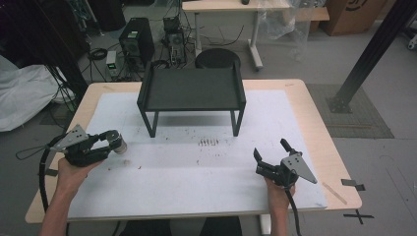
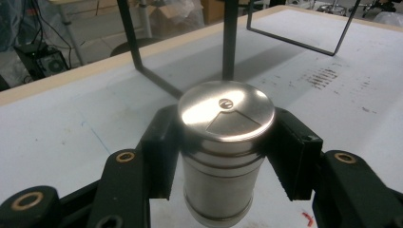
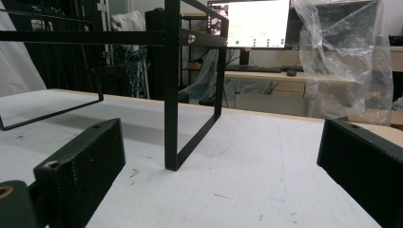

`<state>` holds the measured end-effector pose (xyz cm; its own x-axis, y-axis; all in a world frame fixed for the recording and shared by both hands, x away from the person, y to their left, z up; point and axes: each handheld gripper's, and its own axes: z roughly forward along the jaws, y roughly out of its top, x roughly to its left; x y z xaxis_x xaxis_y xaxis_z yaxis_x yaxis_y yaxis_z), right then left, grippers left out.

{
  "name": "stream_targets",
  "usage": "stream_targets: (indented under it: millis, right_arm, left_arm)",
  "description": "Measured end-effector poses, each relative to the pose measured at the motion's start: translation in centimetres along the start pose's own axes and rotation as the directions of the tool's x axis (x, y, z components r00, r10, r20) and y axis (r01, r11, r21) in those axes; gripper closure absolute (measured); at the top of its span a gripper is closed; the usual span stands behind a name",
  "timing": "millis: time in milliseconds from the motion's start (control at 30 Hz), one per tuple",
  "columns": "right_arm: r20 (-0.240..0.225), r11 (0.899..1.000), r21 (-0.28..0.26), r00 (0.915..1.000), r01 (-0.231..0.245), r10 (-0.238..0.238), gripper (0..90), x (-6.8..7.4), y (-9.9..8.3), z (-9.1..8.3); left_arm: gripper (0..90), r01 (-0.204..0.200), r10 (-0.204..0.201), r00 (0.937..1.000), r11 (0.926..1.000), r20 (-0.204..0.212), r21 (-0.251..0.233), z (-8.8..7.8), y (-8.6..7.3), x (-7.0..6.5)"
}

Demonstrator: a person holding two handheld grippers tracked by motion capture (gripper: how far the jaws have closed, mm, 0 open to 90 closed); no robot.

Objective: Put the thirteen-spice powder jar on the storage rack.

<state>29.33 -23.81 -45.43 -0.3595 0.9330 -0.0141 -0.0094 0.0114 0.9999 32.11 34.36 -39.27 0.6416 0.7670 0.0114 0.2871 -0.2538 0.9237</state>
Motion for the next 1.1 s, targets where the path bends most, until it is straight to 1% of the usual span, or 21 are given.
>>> stream_targets:
  millis: [200,400,433,467,533,600,633,700,900,933,967,1000,1100]
  right_arm:
    - [0.0,1.0,0.0,1.0,0.0,0.0,1.7,0.0,0.0,0.0]
    - [0.0,1.0,0.001,1.0,0.0,0.0,1.8,0.0,0.0,0.0]
    - [0.0,1.0,0.001,1.0,0.0,0.0,1.8,0.0,0.0,0.0]
    - [0.0,1.0,0.001,1.0,-0.001,0.001,1.8,0.0,0.0,0.0]
    - [0.0,1.0,0.001,1.0,0.0,0.0,1.8,0.0,0.0,0.0]
    - [0.0,1.0,0.001,1.0,-0.001,0.001,1.8,0.0,0.0,0.0]
    - [0.0,1.0,0.001,1.0,0.0,0.0,1.8,0.0,0.0,0.0]
    - [0.0,1.0,0.001,1.0,-0.001,0.001,1.8,0.0,0.0,0.0]
    - [0.0,1.0,0.001,1.0,-0.003,0.003,1.8,0.0,0.0,0.0]
    - [0.001,1.0,0.0,1.0,-0.002,0.002,1.8,0.0,0.0,0.0]
    - [0.0,1.0,0.0,1.0,-0.002,0.002,1.8,0.0,0.0,0.0]
    - [0.0,1.0,0.0,1.0,-0.002,0.002,1.8,0.0,0.0,0.0]
    - [0.0,1.0,0.001,1.0,-0.003,0.003,1.8,0.0,0.0,0.0]
  left_arm:
    - [48.9,-0.013,0.013,0.9996,0.9999,0.026,-0.009,-0.5,1.5,-0.8]
    - [48.9,-0.01,0.012,0.9981,0.9996,0.061,-0.026,-0.7,3.0,-1.5]
    - [48.9,-0.005,0.007,0.9972,0.9994,0.074,-0.035,-0.8,3.6,-1.7]
    - [48.9,-0.005,0.007,0.9972,0.9994,0.074,-0.035,-0.8,3.6,-1.7]
    - [48.9,-0.016,0.019,0.9961,0.9993,0.086,-0.032,-0.8,4.2,-1.9]
    - [48.9,-0.029,0.031,0.9955,0.9992,0.089,-0.026,-0.9,4.7,-2.1]
    - [48.9,-0.042,0.044,0.9937,0.9988,0.103,-0.026,-0.8,5.4,-2.4]
    - [48.9,-0.046,0.049,0.9927,0.9985,0.111,-0.03,-0.8,5.7,-2.6]
    - [48.9,-0.076,0.08,0.9861,0.9967,0.146,-0.028,0.1,7.3,-4.1]
    - [48.9,-0.08,0.084,0.9845,0.9964,0.154,-0.029,0.3,7.6,-4.4]
    - [48.9,-0.095,0.099,0.9814,0.995,0.165,-0.032,0.6,8.0,-4.8]
    - [48.9,-0.095,0.099,0.9814,0.995,0.165,-0.032,0.6,8.0,-4.8]
    - [48.9,-0.108,0.113,0.9765,0.9935,0.184,-0.033,1.1,8.8,-5.5]
